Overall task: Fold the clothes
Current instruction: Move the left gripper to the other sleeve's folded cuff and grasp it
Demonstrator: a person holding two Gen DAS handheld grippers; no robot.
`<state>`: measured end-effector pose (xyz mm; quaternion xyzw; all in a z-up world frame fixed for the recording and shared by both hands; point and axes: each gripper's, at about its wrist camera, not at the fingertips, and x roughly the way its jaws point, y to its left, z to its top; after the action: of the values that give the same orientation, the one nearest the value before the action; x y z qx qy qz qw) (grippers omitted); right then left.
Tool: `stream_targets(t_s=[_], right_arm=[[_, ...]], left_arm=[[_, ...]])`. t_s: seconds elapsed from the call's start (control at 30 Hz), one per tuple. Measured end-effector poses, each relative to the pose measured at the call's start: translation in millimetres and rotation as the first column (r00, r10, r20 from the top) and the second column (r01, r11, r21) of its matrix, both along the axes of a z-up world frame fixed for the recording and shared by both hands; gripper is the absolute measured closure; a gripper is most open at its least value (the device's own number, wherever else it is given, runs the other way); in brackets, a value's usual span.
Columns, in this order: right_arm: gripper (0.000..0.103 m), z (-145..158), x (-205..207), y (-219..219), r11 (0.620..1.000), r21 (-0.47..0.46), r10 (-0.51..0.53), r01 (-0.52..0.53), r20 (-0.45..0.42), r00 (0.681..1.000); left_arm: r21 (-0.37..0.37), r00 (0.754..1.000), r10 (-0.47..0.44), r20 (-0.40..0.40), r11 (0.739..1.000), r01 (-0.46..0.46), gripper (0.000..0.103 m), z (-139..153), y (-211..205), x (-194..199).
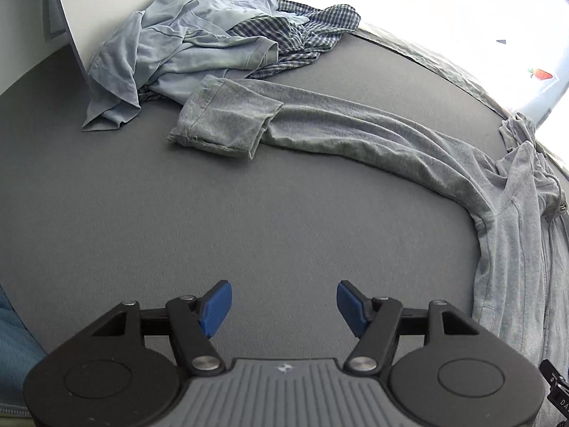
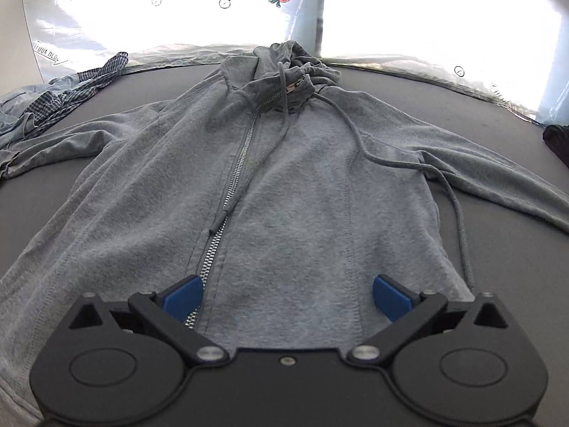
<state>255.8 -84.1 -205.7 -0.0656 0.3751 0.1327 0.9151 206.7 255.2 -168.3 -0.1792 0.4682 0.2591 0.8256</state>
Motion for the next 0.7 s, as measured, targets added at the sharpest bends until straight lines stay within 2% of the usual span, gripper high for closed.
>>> stream_targets(t_s=[0.13, 0.2, 0.33, 0.47, 0.6, 0.7], right_arm=[[0.0, -9, -8, -3, 0.995, 0.057, -0.087, 0.083, 0.074, 0.993], [0.0, -12, -11, -1, 0.993, 0.056, -0.106, 0.1, 0.106, 0.989], [0.0, -11, -8, -1, 0.991, 0.064, -0.124, 0.117, 0.104, 0.987], [0.0, -11, -8, 0, 0.991, 0.065, -0.126, 0.119, 0.105, 0.987], [0.0, -11, -8, 0, 0.99, 0.066, -0.128, 0.121, 0.105, 0.986], [0.0, -11, -8, 0, 0.99, 0.068, -0.127, 0.121, 0.104, 0.986]], left_arm=[[0.12, 0.996, -0.084, -0.024, 0.989, 0.086, 0.032, -6, 32, 25], [0.191, 0.989, -0.136, -0.055, 0.971, 0.144, 0.029, -12, 42, 38], [0.299, 0.975, -0.198, -0.104, 0.928, 0.221, 0.026, -28, 56, 58], [0.34, 0.968, -0.234, -0.087, 0.907, 0.25, 0.026, -38, 64, 72], [0.407, 0.952, -0.295, -0.079, 0.863, 0.301, 0.026, -45, 61, 77], [0.443, 0.958, -0.278, -0.074, 0.851, 0.281, 0.03, -45, 64, 77]])
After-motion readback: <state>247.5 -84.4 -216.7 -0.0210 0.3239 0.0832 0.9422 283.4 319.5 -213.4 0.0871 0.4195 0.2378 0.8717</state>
